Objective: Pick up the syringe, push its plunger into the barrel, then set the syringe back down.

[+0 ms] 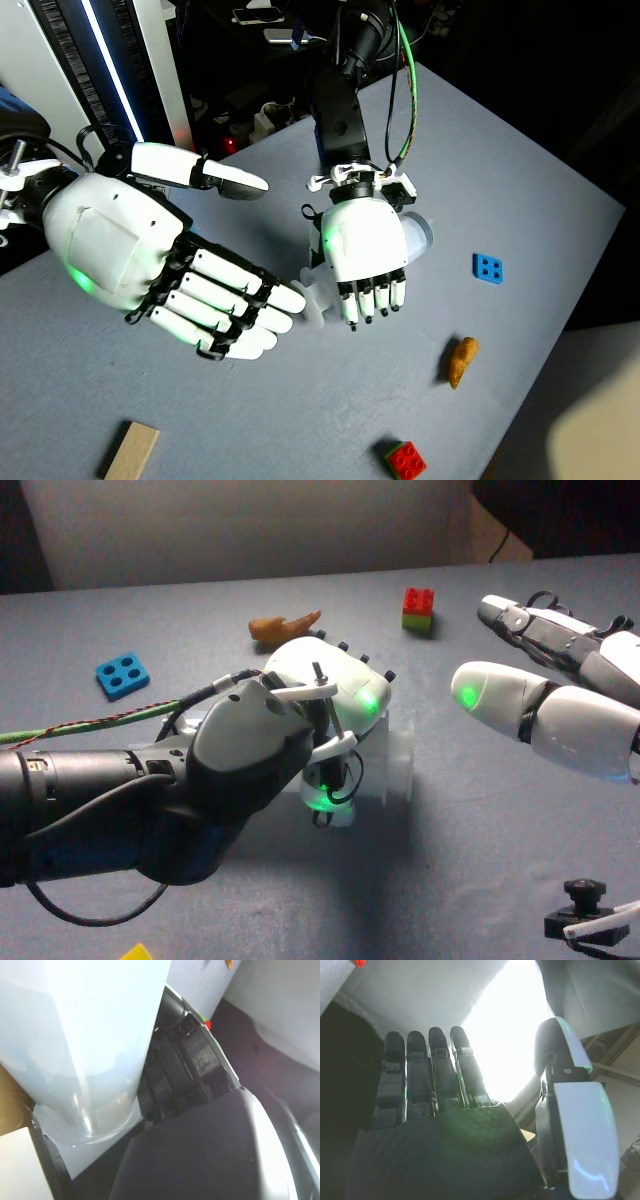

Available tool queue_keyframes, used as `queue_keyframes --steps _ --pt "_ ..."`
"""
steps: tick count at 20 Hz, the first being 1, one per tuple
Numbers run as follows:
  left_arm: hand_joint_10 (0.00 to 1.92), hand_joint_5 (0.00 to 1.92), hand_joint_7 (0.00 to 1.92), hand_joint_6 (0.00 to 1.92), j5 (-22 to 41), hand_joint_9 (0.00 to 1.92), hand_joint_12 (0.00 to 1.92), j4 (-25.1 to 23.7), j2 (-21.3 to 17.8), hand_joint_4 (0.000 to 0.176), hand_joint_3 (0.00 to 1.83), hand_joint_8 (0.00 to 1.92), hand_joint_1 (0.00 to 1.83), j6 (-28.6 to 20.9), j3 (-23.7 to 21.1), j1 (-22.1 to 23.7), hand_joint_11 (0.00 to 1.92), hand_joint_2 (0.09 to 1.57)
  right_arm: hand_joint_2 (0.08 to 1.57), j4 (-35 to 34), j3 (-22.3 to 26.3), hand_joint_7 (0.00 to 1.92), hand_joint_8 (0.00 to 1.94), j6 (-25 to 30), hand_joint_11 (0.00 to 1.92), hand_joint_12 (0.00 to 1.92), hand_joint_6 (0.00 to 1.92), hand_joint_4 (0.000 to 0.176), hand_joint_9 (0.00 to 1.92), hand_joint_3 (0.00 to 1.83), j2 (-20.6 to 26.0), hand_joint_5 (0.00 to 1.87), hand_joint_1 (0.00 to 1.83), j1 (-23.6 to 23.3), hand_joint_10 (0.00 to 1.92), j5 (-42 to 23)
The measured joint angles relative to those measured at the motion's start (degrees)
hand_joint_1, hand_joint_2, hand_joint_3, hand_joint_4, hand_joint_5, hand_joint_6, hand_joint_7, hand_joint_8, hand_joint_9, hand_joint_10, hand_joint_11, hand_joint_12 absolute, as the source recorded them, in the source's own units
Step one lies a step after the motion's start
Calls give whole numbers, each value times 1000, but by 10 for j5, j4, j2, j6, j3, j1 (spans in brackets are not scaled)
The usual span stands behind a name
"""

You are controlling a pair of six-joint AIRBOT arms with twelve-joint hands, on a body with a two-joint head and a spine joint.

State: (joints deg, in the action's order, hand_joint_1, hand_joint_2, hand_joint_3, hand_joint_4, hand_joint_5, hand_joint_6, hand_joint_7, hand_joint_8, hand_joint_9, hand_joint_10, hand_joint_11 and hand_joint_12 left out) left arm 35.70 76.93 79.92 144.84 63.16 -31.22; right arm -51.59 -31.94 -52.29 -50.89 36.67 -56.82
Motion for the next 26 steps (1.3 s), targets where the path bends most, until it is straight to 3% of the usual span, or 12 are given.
queue_keyframes --steps 1,2,3,4,5,6,8,12,17,20,22,26 --pt "1445 871 778 1085 0 752 1323 0 0 0 1 1251 1349 0 0 0 635 1186 1163 0 0 174 2 1 0 370 4 0 132 2 0 209 299 0 2 -1" --pt "1054 831 749 1251 2 678 1320 2 2 0 6 1291 1201 0 0 0 541 1212 1158 0 0 180 2 2 0 409 5 0 142 0 0 218 313 0 4 -1" --pt "782 734 709 1350 1 646 1325 3 3 0 5 715 1101 0 1 0 410 1249 1162 0 0 168 2 4 0 358 3 0 127 1 0 201 303 0 3 0" --pt "610 687 757 1410 1 650 1303 3 5 0 0 381 1066 2 1 0 353 1276 1161 1 0 165 1 5 0 351 2 0 125 0 0 198 313 0 3 0" --pt "380 556 701 729 -1 564 1226 2 6 0 0 165 846 3 3 0 232 1269 1165 1 0 164 0 7 0 345 5 0 124 2 0 205 302 0 2 0" --pt "222 586 639 340 -2 539 1180 2 6 0 0 55 771 4 2 0 190 1200 1151 1 0 194 7 7 0 404 14 0 148 0 0 243 339 0 8 0" --pt "46 627 536 81 5 477 1101 -2 6 0 0 2 670 5 3 1 83 1147 1140 0 0 209 3 9 0 431 6 0 161 0 0 251 360 0 6 -1" --pt "0 305 244 0 10 235 683 -6 6 0 0 1 372 7 3 3 0 1070 1163 1 0 178 0 11 0 369 2 0 131 3 0 216 332 0 0 -1" --pt "0 104 22 0 3 22 147 -2 6 0 0 3 268 7 -3 3 0 981 1181 2 -2 138 2 12 0 228 5 0 93 3 0 179 304 0 2 -1" --pt "0 33 0 0 2 0 35 -2 6 68 0 0 326 9 -3 3 0 954 1165 2 -2 137 0 13 0 270 1 0 99 0 0 175 334 0 1 -1" --pt "0 6 0 0 -6 0 2 0 -1 91 0 0 325 13 -8 10 1 954 1157 2 -2 154 5 13 0 302 5 0 113 0 0 184 332 0 5 -1" --pt "0 8 0 2 -10 0 5 -7 -32 86 0 0 335 14 -28 17 11 953 1153 2 -2 137 2 15 0 296 2 0 103 0 0 178 340 0 2 -1"
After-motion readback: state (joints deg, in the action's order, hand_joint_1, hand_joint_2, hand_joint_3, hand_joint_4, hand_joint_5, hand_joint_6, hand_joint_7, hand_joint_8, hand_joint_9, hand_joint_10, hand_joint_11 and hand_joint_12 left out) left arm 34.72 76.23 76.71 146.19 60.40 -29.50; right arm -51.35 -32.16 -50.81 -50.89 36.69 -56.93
